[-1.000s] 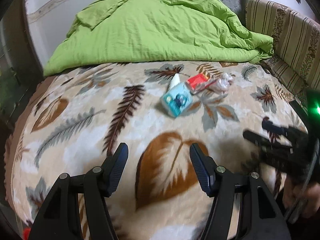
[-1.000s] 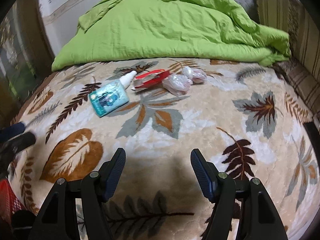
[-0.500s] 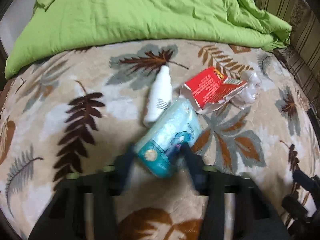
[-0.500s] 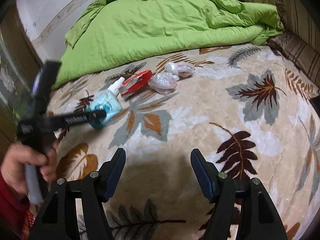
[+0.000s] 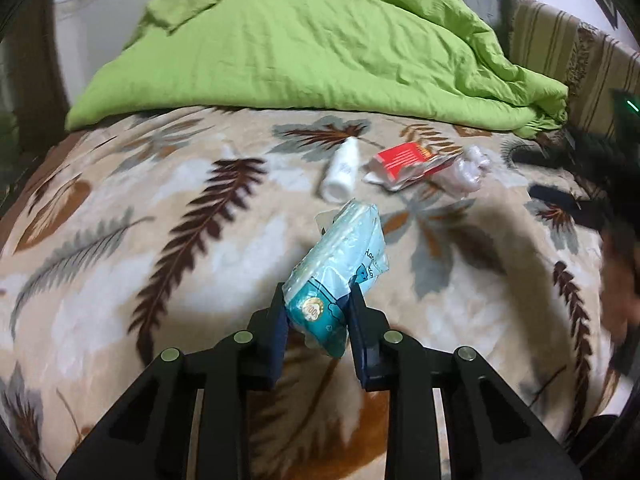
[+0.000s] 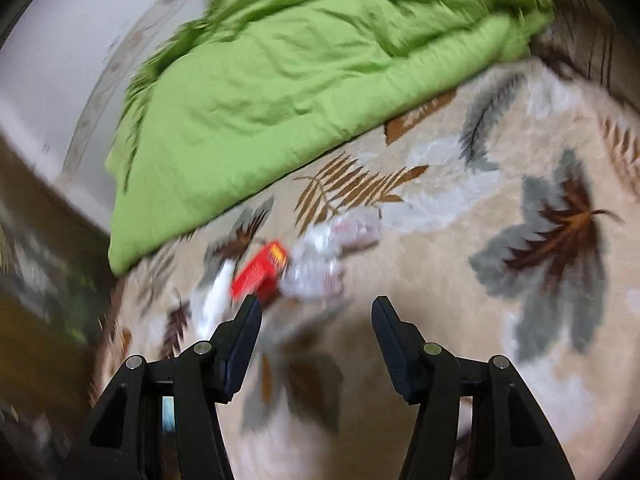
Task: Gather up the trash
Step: 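Grasp the teal bottle with the left gripper while the right grasps the plastic bags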
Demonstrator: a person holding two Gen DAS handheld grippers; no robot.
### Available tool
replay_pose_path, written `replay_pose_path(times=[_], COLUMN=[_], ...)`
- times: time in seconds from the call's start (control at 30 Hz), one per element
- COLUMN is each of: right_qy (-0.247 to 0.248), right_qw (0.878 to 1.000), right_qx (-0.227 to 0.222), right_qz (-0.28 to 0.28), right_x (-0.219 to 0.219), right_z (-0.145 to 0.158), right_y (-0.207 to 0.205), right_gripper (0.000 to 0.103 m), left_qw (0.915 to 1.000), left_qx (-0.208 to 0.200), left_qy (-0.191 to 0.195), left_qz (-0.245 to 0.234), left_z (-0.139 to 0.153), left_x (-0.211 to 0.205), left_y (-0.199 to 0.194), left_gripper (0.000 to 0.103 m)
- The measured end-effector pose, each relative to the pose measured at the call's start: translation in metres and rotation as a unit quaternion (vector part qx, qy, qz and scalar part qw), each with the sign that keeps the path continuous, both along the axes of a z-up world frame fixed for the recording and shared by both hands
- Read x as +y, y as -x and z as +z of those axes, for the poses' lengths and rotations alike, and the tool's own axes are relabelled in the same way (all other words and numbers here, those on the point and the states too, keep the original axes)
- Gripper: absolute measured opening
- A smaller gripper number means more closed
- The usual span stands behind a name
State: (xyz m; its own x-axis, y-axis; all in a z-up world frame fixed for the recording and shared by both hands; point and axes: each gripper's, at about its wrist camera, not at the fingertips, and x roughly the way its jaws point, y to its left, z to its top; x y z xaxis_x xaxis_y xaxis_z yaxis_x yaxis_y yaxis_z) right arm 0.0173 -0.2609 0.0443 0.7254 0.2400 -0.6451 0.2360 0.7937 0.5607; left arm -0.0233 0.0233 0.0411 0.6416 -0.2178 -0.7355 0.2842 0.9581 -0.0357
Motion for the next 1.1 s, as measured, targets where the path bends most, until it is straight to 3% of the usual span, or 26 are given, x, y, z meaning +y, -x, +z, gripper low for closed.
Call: replay_pose_path(times=[0.17,0.23,0.27,0.3,0.37,0.5,0.6,0.73,0.83,0.97,1.1], right_qy=[-0.028,-0.022,-0.019,-0.018,0.005,0.116,0.185,0.254,0.253,0.309,0.346], right_qw=[0.998,0.997,0.996,0.996,0.998,0.993,0.982,0.961,0.956,0.935,0.923], right_qx=[0.047,0.074,0.082,0.086,0.062,0.016,-0.014,-0.025,-0.028,-0.047,-0.059], right_qz=[-0.023,-0.024,-0.02,-0.02,-0.021,-0.008,0.025,0.11,0.148,0.168,0.16], right_x=[-0.001,0.004,0.005,0.007,0.011,0.025,0.044,0.104,0.132,0.162,0.168], right_z=[-0.016,-0.027,-0.032,-0.035,-0.027,0.004,0.019,0.006,0.0,-0.006,-0.006], right_y=[-0.061,-0.081,-0.086,-0.087,-0.076,-0.04,0.002,0.064,0.092,0.115,0.116], right_gripper=[0.062,0.051,0.032,0.03,0.029,0.029,0.029,0.029,0.029,0.029,0.029], left_qw=[0.9999,0.9999,0.9999,0.9999,0.9999,0.9997,0.9993,0.9988,0.9986,0.9979,0.9967], left_qx=[-0.003,-0.011,-0.012,-0.014,-0.014,-0.022,-0.033,-0.045,-0.047,-0.045,-0.054], left_qy=[0.007,0.005,0.004,0.005,0.006,0.013,0.015,0.016,0.014,0.019,0.018], left_qz=[0.01,0.007,0.006,0.006,0.002,0.006,0.011,0.01,0.022,0.043,0.058], left_z=[-0.01,-0.01,-0.011,-0.012,-0.012,-0.007,-0.001,0.007,0.009,0.008,0.007], left_x=[0.007,0.008,0.007,0.009,0.008,0.014,0.019,0.029,0.042,0.058,0.066], left_y=[-0.002,-0.002,-0.002,-0.002,-0.001,0.002,0.009,0.032,0.052,0.068,0.072], left_gripper=[0.026,0.026,0.026,0.026,0.026,0.026,0.026,0.026,0.026,0.026,0.026])
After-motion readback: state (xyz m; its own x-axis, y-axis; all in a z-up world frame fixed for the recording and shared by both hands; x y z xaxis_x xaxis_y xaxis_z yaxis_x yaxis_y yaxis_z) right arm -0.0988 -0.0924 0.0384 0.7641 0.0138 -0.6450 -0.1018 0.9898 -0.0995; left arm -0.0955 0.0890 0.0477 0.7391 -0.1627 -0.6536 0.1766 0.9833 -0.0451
